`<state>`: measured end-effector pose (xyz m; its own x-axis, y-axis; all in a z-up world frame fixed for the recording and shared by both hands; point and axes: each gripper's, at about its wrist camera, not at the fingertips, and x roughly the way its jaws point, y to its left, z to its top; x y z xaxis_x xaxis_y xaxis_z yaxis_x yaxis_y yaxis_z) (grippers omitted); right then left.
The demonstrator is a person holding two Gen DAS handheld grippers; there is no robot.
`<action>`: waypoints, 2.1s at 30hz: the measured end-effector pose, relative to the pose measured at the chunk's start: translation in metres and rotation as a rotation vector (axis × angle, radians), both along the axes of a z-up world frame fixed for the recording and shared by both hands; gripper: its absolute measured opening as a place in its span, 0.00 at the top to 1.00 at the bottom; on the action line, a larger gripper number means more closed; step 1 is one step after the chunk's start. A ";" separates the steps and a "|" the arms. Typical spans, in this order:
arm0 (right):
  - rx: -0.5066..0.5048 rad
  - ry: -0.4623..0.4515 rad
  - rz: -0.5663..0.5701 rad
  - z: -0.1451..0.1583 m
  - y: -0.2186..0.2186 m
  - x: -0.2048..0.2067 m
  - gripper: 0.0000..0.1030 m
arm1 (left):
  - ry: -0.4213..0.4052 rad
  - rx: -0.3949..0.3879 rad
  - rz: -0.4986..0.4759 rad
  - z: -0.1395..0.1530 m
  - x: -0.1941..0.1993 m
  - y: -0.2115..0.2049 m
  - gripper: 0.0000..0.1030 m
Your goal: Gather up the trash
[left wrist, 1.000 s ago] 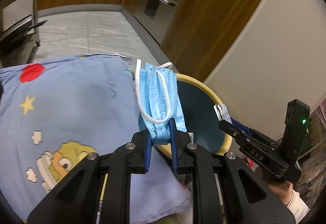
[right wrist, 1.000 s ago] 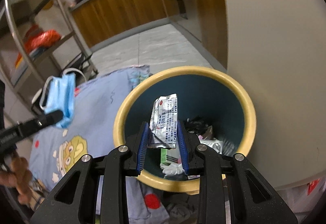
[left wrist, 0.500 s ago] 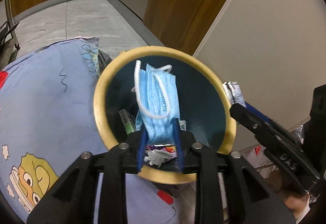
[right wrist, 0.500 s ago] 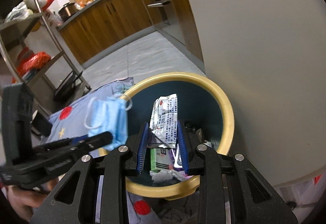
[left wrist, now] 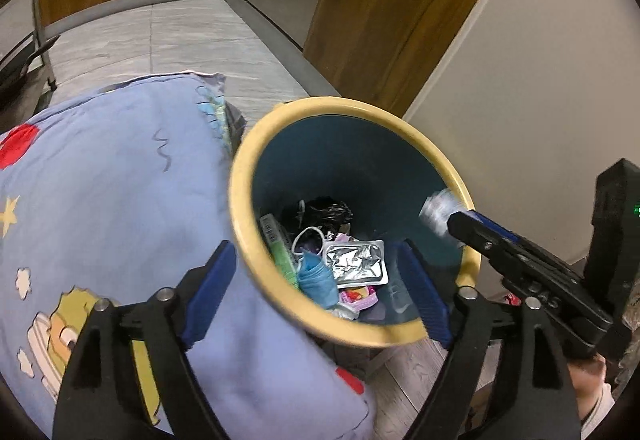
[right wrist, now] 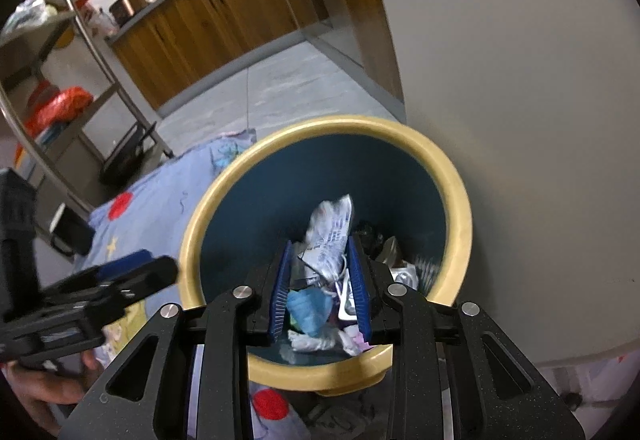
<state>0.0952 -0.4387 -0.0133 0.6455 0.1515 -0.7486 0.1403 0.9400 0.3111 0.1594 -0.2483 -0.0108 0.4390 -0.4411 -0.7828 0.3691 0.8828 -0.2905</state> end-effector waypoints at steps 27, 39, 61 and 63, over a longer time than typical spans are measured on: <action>-0.169 -0.103 0.043 0.054 0.034 -0.038 0.05 | -0.132 0.123 0.170 0.039 -0.067 0.065 0.06; -0.266 -0.119 0.037 0.081 0.049 -0.096 0.05 | -0.182 0.085 0.132 0.052 -0.097 0.049 0.06; -0.258 -0.182 0.014 0.085 0.046 -0.120 0.05 | -0.213 0.098 0.101 0.052 -0.110 0.036 0.06; -0.258 -0.182 0.015 0.085 0.045 -0.120 0.05 | -0.211 0.098 0.101 0.052 -0.109 0.036 0.06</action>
<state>-0.0248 -0.3932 0.0717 0.7716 -0.0172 -0.6359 0.0891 0.9927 0.0812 0.0499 -0.2122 0.0411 0.6356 -0.3132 -0.7057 0.3210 0.9385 -0.1275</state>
